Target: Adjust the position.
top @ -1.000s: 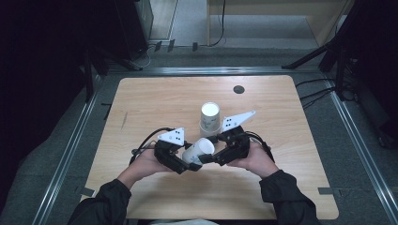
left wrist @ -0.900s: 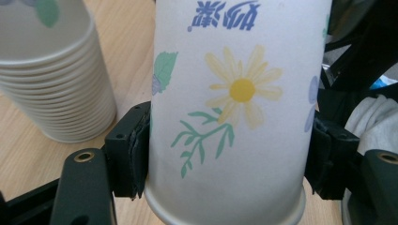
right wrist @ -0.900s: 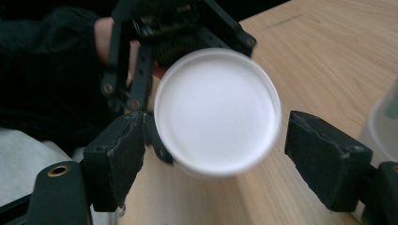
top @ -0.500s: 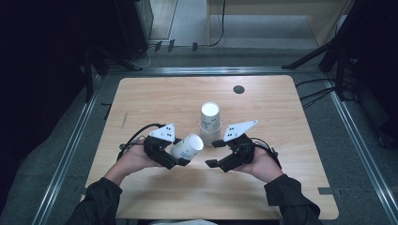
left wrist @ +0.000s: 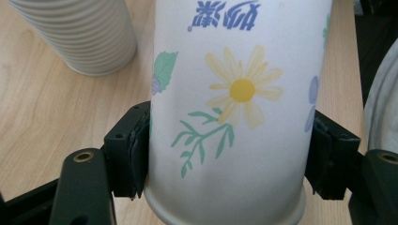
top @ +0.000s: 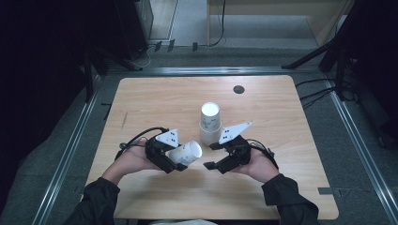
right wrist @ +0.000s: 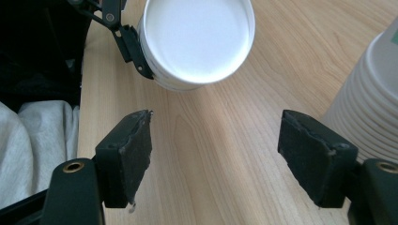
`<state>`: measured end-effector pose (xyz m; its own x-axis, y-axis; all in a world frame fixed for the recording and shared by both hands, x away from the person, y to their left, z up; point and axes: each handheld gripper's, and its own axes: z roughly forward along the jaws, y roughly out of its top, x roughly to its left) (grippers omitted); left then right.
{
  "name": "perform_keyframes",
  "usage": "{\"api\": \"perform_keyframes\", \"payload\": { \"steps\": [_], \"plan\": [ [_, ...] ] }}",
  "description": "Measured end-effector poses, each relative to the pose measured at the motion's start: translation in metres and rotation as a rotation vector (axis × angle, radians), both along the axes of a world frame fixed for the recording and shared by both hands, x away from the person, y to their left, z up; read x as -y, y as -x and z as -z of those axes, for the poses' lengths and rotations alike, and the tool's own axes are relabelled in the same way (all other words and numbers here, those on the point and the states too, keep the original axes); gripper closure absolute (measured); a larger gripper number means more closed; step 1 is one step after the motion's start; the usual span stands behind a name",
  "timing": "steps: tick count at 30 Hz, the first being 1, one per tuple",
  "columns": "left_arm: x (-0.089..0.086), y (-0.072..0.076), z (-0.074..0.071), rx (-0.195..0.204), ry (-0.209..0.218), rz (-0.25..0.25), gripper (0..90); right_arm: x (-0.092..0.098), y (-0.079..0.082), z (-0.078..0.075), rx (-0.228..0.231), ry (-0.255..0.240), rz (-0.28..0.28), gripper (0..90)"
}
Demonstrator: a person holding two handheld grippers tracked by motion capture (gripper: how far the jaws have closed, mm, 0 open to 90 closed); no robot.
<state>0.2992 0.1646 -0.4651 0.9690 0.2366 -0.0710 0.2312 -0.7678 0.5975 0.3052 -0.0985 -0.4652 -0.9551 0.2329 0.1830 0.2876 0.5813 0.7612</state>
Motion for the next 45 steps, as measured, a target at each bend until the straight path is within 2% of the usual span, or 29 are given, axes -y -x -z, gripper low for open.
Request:
{"api": "perform_keyframes", "payload": {
  "steps": [5, 12, 13, 14, 15, 22, 28, 31, 36, 38, 40, 45],
  "plan": [
    [0.004, 0.001, 0.004, 0.000, -0.041, 0.013, 28.0, -0.004, 0.002, 0.003, -0.008, 0.008, -0.038, 29.2],
    [0.010, 0.003, 0.008, -0.018, -0.075, 0.041, 28.1, -0.009, 0.003, 0.006, -0.008, 0.010, -0.061, 28.3],
    [0.012, 0.002, 0.009, -0.018, -0.090, 0.051, 28.1, -0.009, 0.003, 0.006, -0.010, 0.009, -0.063, 28.2],
    [0.015, 0.002, 0.011, -0.022, -0.114, 0.066, 28.1, -0.011, 0.002, 0.008, -0.012, 0.008, -0.070, 28.1],
    [0.017, 0.001, 0.011, -0.029, -0.119, 0.068, 28.1, -0.012, 0.002, 0.009, -0.021, 0.017, -0.070, 27.9],
    [0.026, 0.004, 0.010, -0.076, -0.135, 0.106, 28.2, -0.019, 0.003, 0.012, -0.025, 0.022, -0.090, 26.6],
    [0.032, 0.007, 0.011, -0.070, -0.175, 0.121, 28.1, -0.028, 0.006, 0.016, -0.033, 0.038, -0.126, 25.9],
    [0.036, 0.010, 0.014, -0.069, -0.211, 0.131, 27.9, -0.032, 0.007, 0.019, -0.034, 0.049, -0.136, 25.9],
    [0.038, 0.009, 0.016, -0.070, -0.224, 0.129, 27.6, -0.037, 0.005, 0.021, -0.029, 0.055, -0.153, 26.5],
    [0.038, 0.009, 0.016, -0.070, -0.228, 0.123, 27.5, -0.038, 0.004, 0.022, -0.039, 0.056, -0.167, 32.4],
    [0.038, 0.009, 0.016, -0.072, -0.226, 0.123, 27.5, -0.038, 0.004, 0.022, -0.047, 0.056, -0.171, 33.9],
    [0.037, 0.008, 0.017, -0.060, -0.209, 0.130, 26.3, -0.037, 0.004, 0.020, -0.027, 0.062, -0.179, 34.7]
  ]
}}
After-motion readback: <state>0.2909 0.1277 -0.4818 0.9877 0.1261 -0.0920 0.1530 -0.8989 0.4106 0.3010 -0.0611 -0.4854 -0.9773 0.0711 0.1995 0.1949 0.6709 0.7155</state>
